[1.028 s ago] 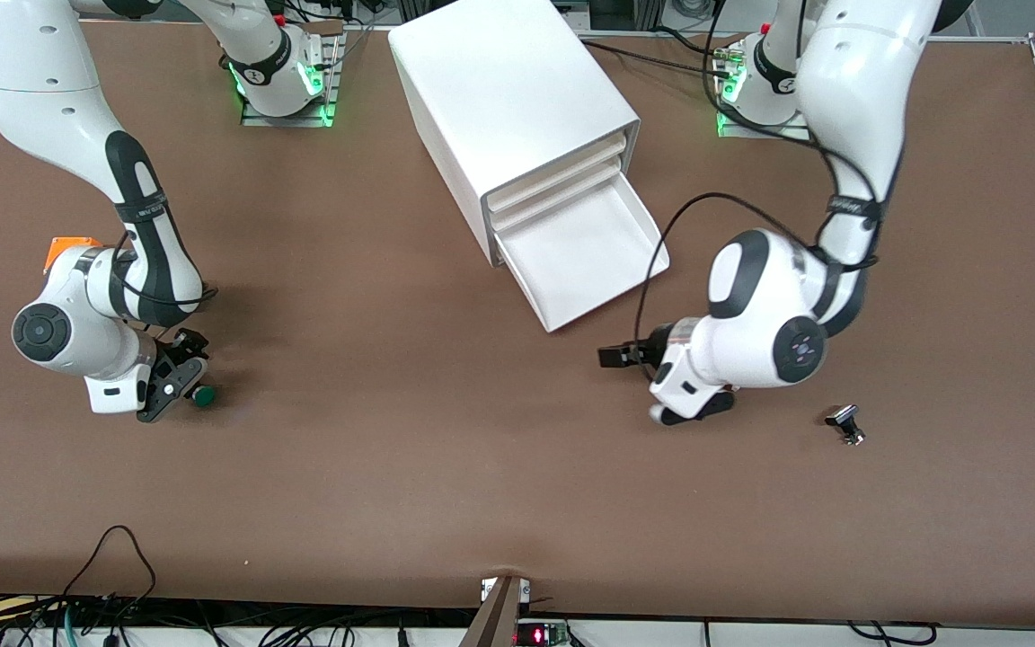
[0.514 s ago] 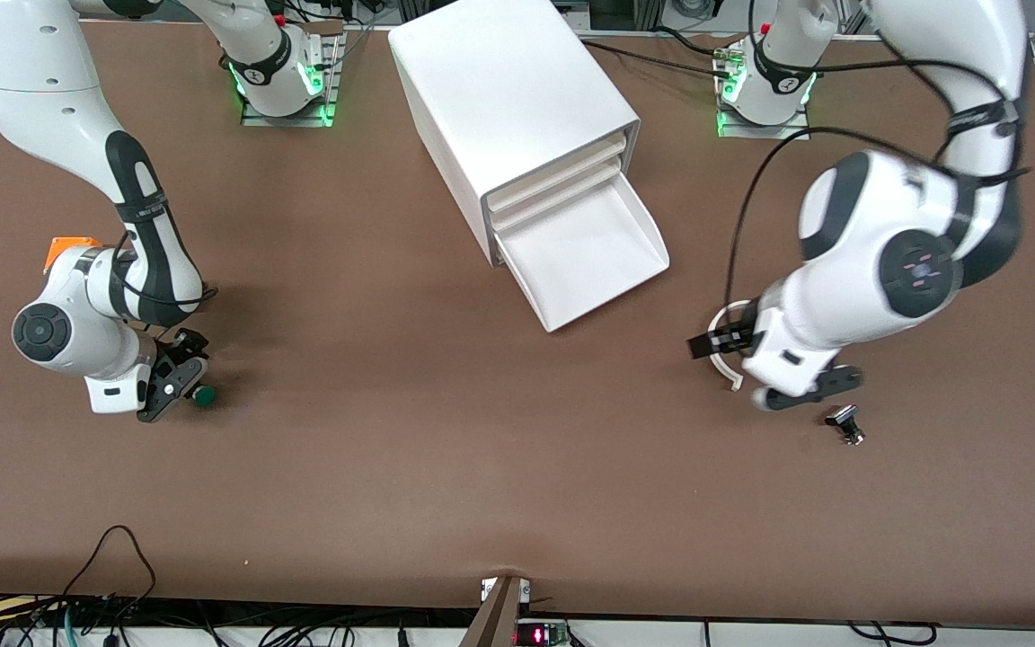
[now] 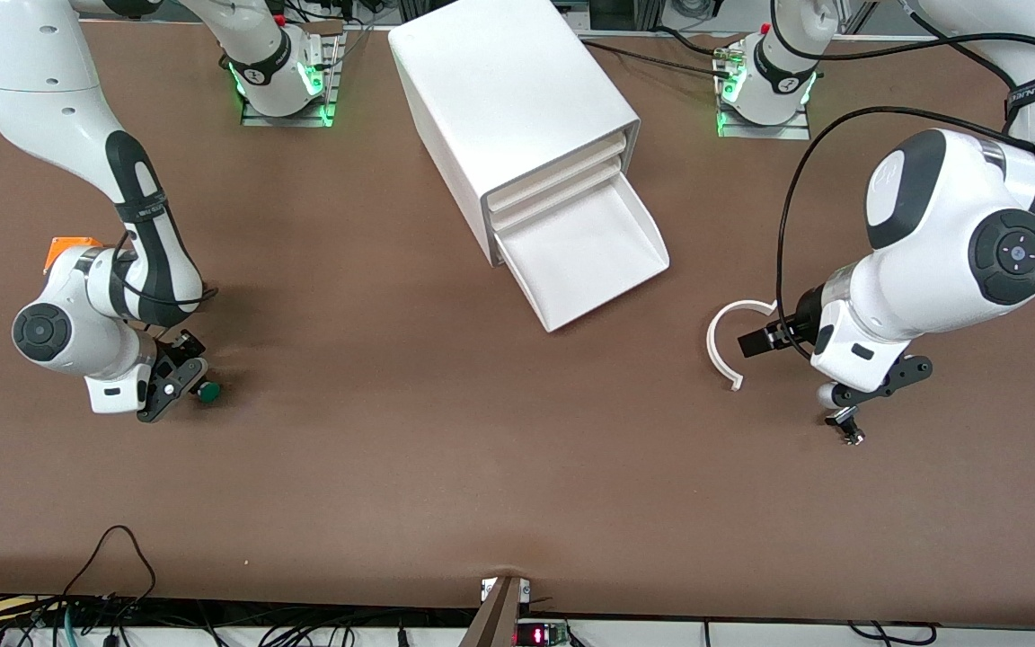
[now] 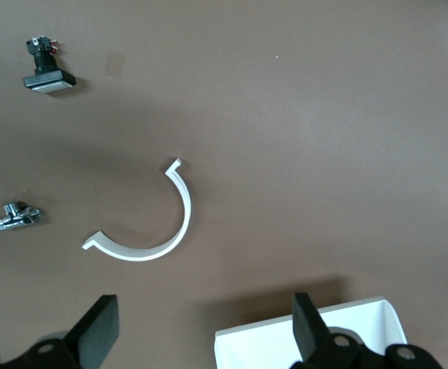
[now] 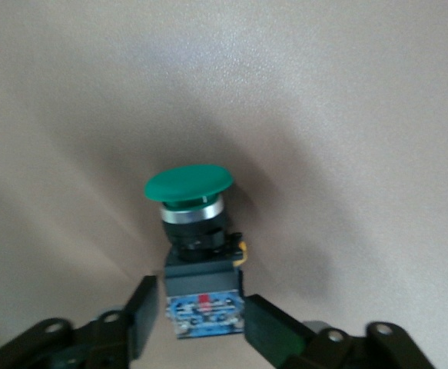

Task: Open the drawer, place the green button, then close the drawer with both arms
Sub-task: 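Lift the green button with the right gripper while the left gripper withdraws, then carry the green button with the right gripper over the open drawer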

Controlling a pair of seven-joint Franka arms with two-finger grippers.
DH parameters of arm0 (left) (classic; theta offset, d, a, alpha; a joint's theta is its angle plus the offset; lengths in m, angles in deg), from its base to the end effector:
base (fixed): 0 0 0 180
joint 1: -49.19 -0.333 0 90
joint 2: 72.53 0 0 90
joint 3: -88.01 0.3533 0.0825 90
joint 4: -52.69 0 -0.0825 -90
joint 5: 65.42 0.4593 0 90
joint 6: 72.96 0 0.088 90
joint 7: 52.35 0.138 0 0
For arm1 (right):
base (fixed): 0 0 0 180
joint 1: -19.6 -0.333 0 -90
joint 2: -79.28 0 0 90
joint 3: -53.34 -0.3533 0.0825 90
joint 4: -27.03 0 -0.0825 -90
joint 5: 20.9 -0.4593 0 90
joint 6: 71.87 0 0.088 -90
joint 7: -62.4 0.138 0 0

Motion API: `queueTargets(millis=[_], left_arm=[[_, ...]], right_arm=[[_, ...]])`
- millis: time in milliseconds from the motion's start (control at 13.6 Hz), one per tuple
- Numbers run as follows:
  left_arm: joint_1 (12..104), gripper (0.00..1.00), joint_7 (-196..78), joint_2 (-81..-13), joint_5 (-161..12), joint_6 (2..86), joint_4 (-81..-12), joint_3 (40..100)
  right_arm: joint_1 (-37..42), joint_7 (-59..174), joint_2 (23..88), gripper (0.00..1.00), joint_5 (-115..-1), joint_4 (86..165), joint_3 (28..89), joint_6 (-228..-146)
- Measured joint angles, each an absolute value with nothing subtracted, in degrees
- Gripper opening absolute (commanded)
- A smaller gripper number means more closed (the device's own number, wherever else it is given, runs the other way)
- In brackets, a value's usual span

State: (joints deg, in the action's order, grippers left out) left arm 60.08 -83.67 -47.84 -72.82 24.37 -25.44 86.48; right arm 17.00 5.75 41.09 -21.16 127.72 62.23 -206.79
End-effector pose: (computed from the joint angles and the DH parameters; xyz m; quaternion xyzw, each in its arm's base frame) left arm 0.7427 -0.1768 0.4536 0.9809 0.1757 -0.0700 0.0464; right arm 0.7233 -0.0752 0.1294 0.8978 0.4367 -0.0506 0.0238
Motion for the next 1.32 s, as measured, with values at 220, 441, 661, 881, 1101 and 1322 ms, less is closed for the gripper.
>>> queueTargets(millis=[220,441,661,881,1101,1322], left_arm=[[60.1,0.99,-83.7,-47.8,-71.8,24.4,-25.6,86.5],[60.1,0.99,-83.7,-47.8,-71.0,24.4,-25.6,86.4],[60.1,0.99,-83.7,-47.8,-71.0,24.4,-25.6,86.4],[60.0,0.99,-83.7,-47.8,-71.0,24.4,-25.6,86.5],[59.8,0.99,-83.7,-47.8,-70.9,24.4,-25.6,86.5],[59.6,0.99,-83.7,-47.8,-70.7,24.4,-25.6,86.6]], right_arm=[[17.0,5.5,41.2,0.0,-21.2,127.7,62.2,-206.7],[17.0,5.5,41.2,0.0,-21.2,127.6,62.0,-206.9],[17.0,5.5,41.3,0.0,-21.2,127.5,61.8,-207.0],[16.9,5.6,41.3,0.0,-21.2,127.0,61.6,-206.3],[16.7,8.3,41.5,0.0,-21.3,122.5,61.5,-198.7],[14.8,13.8,42.0,0.0,-21.4,115.4,61.1,-188.2]])
